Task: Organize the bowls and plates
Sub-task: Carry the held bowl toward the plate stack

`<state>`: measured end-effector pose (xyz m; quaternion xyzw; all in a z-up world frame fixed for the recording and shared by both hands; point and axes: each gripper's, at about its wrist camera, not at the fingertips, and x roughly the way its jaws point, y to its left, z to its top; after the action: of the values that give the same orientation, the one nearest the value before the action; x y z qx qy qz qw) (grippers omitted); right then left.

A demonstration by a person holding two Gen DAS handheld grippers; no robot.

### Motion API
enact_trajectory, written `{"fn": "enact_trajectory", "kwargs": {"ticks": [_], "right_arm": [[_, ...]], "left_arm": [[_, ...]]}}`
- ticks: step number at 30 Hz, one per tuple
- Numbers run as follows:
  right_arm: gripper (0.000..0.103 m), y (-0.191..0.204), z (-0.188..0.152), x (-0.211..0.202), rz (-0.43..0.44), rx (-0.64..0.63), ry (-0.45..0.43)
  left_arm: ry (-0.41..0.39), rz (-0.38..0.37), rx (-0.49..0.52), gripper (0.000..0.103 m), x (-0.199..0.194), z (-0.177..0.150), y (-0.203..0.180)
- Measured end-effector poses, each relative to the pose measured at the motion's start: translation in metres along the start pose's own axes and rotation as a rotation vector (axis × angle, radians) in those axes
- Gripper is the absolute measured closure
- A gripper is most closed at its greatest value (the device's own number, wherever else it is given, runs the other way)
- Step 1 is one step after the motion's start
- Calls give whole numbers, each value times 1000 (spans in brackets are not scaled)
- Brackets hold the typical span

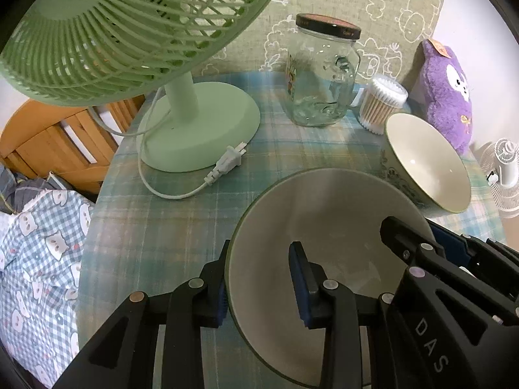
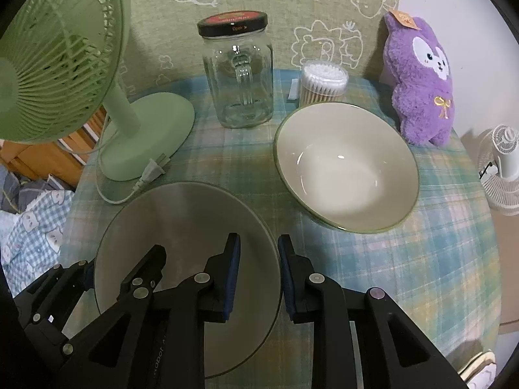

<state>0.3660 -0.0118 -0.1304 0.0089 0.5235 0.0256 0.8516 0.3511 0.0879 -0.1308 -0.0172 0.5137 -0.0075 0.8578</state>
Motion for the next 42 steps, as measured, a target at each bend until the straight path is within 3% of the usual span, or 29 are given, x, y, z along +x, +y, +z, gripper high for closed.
{"fn": "enact_trajectory", "kwargs": {"ticks": [12,30,42], "right_arm": [[76,-15,-22,-54,29,0,-35],[76,-58,-88,-156,59,-17,-85],[76,-82,-130,-190,68,-29,-93]], "left_arm": [[-39,24,-9,71,-53,-21,-16],[-86,48,-38,71,-144,-78,-63],[-98,57,-50,71,-177,-120,-88]]}}
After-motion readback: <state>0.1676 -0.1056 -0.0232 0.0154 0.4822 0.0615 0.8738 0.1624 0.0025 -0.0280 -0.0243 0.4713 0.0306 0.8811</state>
